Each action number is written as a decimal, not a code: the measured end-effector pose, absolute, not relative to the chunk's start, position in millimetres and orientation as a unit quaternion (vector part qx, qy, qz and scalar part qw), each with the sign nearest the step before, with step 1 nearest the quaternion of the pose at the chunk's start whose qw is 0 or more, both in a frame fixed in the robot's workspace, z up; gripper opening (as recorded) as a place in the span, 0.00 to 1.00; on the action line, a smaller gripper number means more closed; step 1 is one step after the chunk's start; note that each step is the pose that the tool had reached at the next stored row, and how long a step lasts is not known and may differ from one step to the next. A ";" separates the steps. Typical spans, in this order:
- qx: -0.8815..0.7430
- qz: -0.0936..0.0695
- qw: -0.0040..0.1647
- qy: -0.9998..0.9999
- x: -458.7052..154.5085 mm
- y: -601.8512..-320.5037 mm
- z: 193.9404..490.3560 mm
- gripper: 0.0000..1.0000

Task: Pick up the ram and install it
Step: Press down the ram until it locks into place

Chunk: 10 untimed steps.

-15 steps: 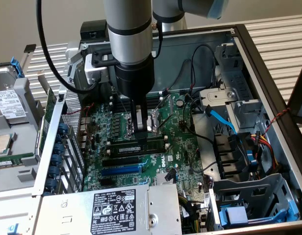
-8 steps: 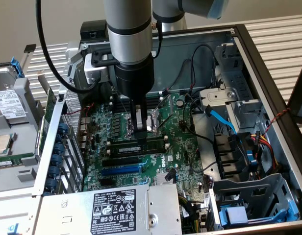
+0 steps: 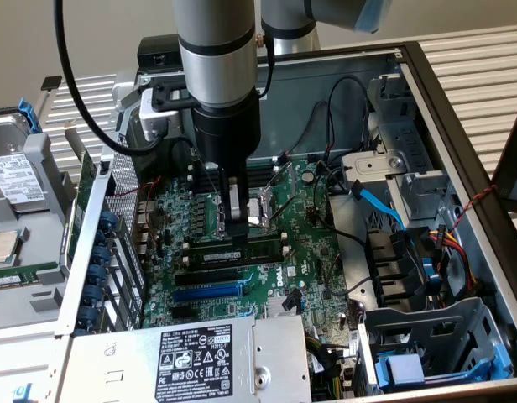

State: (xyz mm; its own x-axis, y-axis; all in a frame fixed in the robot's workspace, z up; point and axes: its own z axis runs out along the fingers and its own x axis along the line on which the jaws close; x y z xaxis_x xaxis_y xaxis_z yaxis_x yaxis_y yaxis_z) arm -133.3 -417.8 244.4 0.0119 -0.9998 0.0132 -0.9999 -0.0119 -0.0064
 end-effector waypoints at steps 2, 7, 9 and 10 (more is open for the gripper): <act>0.711 0.005 0.004 -0.703 -133.3 -417.8 244.6 0.28; 0.711 0.001 0.008 -0.703 -133.7 -417.9 244.8 0.13; 0.711 0.000 0.009 -0.703 -133.9 -417.9 244.7 0.11; 0.711 0.000 0.010 -0.703 -134.0 -417.9 244.7 0.11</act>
